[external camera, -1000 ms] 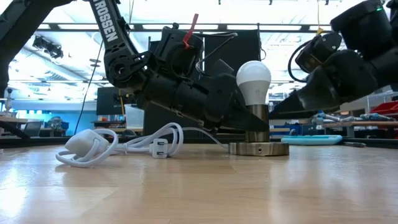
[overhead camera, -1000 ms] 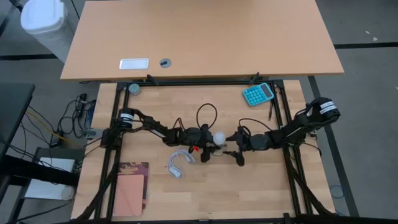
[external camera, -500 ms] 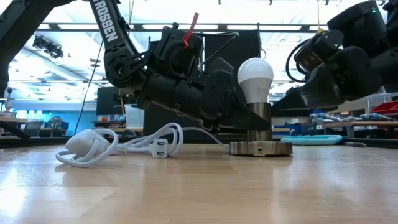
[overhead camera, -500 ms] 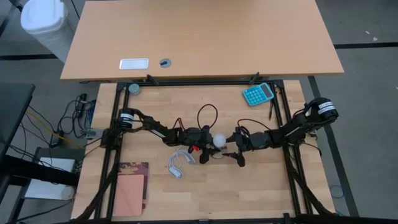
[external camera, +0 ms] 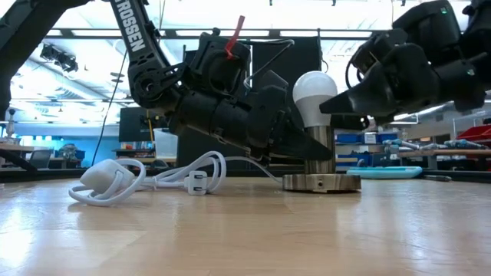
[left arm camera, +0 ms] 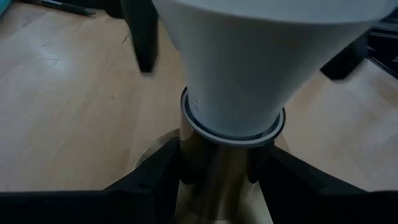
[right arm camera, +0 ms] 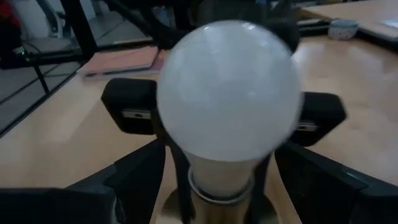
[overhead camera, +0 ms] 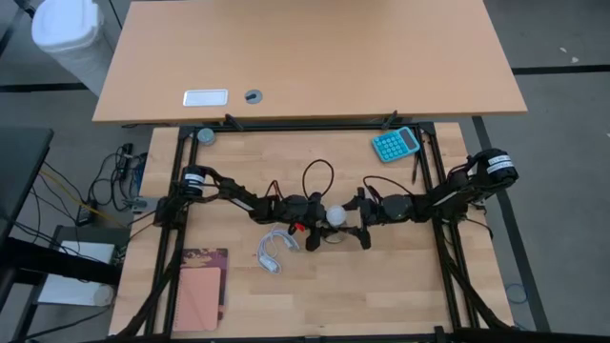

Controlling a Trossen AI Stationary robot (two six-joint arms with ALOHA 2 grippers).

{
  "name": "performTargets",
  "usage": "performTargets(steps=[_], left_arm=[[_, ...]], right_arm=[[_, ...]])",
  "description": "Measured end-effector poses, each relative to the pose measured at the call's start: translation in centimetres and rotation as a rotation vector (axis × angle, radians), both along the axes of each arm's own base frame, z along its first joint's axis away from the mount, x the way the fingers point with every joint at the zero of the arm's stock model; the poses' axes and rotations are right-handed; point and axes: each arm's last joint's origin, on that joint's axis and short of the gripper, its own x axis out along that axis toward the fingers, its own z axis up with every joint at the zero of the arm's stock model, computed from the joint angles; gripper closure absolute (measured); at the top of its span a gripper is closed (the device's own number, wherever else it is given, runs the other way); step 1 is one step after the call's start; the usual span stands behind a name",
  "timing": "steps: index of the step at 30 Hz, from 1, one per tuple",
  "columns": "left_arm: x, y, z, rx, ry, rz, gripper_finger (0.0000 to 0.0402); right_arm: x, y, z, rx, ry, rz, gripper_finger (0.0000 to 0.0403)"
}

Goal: Screw lightbulb
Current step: Insert the lightbulb into the lamp socket

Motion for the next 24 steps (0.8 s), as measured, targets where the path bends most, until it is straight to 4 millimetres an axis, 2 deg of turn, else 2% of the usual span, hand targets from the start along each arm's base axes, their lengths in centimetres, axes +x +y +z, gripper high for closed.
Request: performTargets(steps=[8, 20, 24], left_arm=[[0.0, 0.0, 0.0, -0.002, -0.007, 0.001, 0.0211], [0.0, -0.1, 0.0, -0.019, 0.002, 0.004, 0.0211], [0.0, 0.0, -0.1, -0.015, 0.015, 0.034, 0.0211]], right_arm=[[1.2, 0.6, 0.7, -0.011, 0.004, 0.019, 0.0098], [0.9, 1.5, 0.4, 0.039, 0.045, 0.052, 0.0098], [0.3, 1.6, 0.0, 0.069, 0.063, 0.054, 0.0098]])
